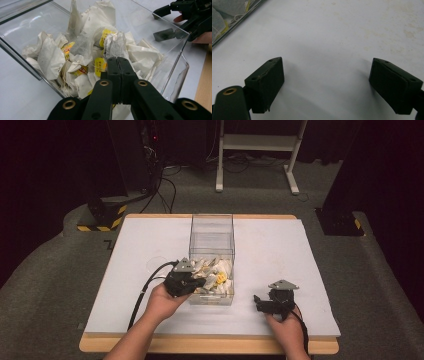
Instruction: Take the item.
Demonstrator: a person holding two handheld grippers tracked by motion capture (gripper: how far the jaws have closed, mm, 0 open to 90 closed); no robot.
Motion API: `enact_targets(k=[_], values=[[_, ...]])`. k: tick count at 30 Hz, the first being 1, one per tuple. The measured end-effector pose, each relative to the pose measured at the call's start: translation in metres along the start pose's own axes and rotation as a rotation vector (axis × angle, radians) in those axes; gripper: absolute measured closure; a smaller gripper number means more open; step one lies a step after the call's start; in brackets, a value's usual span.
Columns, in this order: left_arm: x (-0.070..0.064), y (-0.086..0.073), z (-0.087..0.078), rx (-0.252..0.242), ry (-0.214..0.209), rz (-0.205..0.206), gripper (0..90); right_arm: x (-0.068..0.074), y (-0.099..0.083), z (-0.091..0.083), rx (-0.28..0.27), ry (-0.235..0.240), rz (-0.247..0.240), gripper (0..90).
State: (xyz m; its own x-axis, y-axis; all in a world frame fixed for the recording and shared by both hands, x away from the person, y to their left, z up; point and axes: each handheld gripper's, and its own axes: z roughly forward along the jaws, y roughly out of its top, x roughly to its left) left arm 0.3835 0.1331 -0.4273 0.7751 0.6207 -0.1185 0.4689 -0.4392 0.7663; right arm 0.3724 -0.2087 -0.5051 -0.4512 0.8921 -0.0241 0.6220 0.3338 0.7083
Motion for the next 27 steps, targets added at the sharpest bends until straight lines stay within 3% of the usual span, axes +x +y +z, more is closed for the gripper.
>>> enact_targets(k=[27], values=[[0.002, -0.011, -0.027, -0.16, 0.032, 0.004, 89.5, 0.0, 0.0, 0.0, -0.001, -0.001, 0.0, 12.6]])
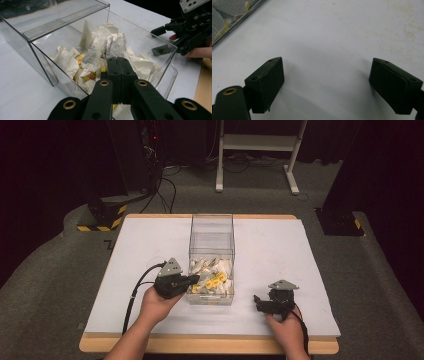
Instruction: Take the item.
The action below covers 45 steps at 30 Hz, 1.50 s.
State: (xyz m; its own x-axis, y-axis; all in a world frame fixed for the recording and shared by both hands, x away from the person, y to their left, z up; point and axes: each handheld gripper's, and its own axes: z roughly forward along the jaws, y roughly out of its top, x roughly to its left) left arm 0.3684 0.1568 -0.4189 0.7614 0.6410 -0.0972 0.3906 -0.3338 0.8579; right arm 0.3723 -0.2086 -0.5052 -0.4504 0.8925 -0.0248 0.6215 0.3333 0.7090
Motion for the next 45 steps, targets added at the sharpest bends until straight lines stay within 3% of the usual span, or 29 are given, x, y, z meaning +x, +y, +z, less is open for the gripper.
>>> enact_targets(k=[23, 30, 45], values=[[0.001, -0.006, -0.015, -0.116, 0.008, -0.002, 89.5, 0.0, 0.0, 0.0, 0.001, 0.0, 0.0, 12.7], [0.01, -0.008, -0.032, -0.168, 0.025, -0.024, 89.5, 0.0, 0.0, 0.0, 0.0, 0.0, 0.0, 12.7], [0.022, -0.011, -0.052, -0.213, 0.06, -0.048, 89.5, 0.0, 0.0, 0.0, -0.002, -0.001, -0.002, 12.8]])
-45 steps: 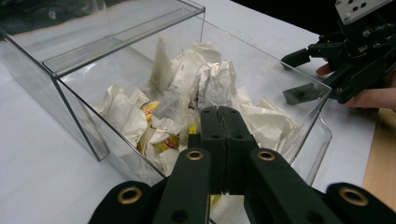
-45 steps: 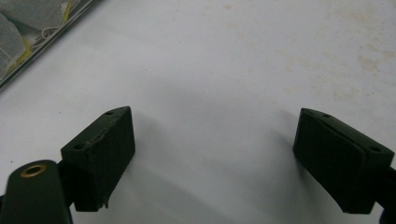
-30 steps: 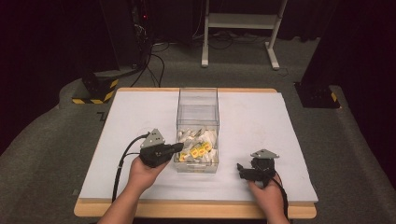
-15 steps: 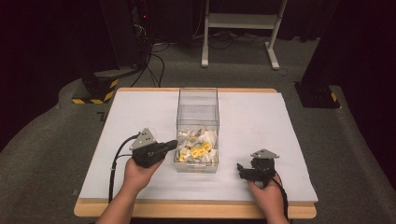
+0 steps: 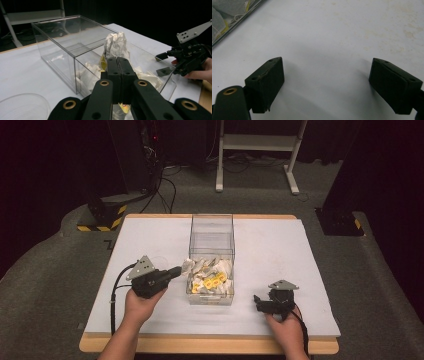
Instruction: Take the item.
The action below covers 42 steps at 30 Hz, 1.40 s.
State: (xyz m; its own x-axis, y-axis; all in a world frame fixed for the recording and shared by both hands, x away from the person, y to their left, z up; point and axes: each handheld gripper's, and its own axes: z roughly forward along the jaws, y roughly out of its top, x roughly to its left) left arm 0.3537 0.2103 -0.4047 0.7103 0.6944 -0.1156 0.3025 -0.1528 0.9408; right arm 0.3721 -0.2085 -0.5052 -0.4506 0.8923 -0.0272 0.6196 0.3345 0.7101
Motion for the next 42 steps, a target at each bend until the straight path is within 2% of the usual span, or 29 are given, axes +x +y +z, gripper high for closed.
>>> enact_targets(k=[9, 20, 29, 42], values=[[0.013, -0.003, -0.011, -0.011, 0.031, -0.025, 89.5, 0.0, 0.0, 0.0, 0.0, 0.001, 0.0, 12.8], [0.024, -0.006, -0.017, -0.016, 0.058, -0.044, 89.5, 0.0, 0.0, 0.0, 0.001, 0.001, 0.0, 12.8], [0.037, -0.011, -0.023, -0.023, 0.085, -0.078, 89.5, 0.0, 0.0, 0.0, 0.001, 0.001, 0.0, 12.8], [0.05, -0.015, -0.032, -0.032, 0.118, -0.106, 89.5, 0.0, 0.0, 0.0, 0.0, 0.001, 0.0, 12.9]])
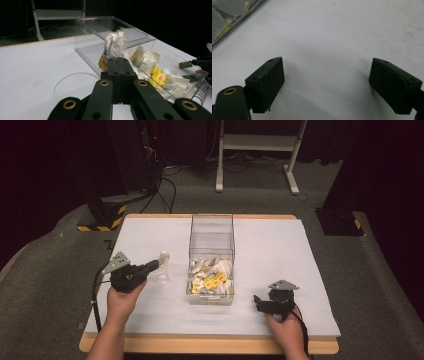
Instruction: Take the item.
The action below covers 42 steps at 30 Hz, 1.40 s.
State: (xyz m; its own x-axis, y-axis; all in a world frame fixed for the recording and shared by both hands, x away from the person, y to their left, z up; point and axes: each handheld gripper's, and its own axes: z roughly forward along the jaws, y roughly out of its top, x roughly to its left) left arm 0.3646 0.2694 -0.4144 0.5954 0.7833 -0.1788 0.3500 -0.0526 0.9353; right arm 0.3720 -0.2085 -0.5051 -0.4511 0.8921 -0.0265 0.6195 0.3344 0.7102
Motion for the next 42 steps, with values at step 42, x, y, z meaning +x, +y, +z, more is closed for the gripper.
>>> enact_targets(k=[42], values=[[0.02, -0.016, 0.008, 0.057, 0.109, -0.028, 80.5, 0.0, 0.0, 0.0, 0.0, 0.0, 0.002, 13.1]])
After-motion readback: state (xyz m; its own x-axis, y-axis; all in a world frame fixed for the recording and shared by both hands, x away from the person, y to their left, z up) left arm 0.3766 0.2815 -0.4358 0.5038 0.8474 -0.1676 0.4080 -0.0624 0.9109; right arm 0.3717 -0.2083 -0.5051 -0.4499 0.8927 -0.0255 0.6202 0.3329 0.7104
